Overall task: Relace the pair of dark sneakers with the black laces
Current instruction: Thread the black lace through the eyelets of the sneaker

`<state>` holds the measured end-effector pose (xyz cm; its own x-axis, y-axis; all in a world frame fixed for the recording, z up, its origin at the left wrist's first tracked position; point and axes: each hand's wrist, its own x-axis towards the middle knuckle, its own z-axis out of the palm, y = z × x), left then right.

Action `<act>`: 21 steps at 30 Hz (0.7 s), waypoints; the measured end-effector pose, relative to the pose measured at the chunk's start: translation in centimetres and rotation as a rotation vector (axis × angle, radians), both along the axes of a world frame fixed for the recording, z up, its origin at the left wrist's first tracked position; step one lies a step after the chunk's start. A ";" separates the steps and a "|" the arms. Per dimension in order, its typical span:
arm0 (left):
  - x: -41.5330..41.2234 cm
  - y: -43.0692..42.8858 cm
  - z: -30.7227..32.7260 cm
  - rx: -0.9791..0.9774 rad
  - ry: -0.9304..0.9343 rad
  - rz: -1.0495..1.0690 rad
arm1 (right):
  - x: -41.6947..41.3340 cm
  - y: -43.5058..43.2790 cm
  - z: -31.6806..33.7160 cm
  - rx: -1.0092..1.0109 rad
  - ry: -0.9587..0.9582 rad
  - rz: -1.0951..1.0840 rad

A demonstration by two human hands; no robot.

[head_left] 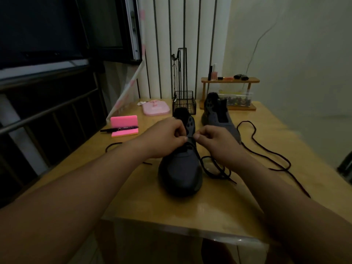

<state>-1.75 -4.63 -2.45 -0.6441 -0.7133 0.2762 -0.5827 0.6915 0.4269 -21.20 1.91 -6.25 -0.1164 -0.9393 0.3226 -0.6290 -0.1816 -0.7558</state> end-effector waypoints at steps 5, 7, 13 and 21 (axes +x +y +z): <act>0.0 0.0 1.5 0.057 -0.125 0.041 | -0.3 -0.7 -1.5 -0.042 -0.048 0.001; -0.1 0.0 1.6 0.107 -0.089 0.054 | -0.3 -0.9 -1.6 -0.062 -0.037 0.001; -0.5 0.0 0.5 0.070 -0.020 0.052 | -0.3 -0.6 -1.6 -0.125 0.014 -0.017; -0.7 0.1 -1.4 -0.018 0.049 0.071 | 0.0 -0.5 -1.6 -0.144 0.079 -0.075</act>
<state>-2.43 -4.49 -3.87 -0.5776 -0.7513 0.3194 -0.6094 0.6571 0.4437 -21.23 1.44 -7.86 -0.1529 -0.8724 0.4643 -0.7013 -0.2352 -0.6729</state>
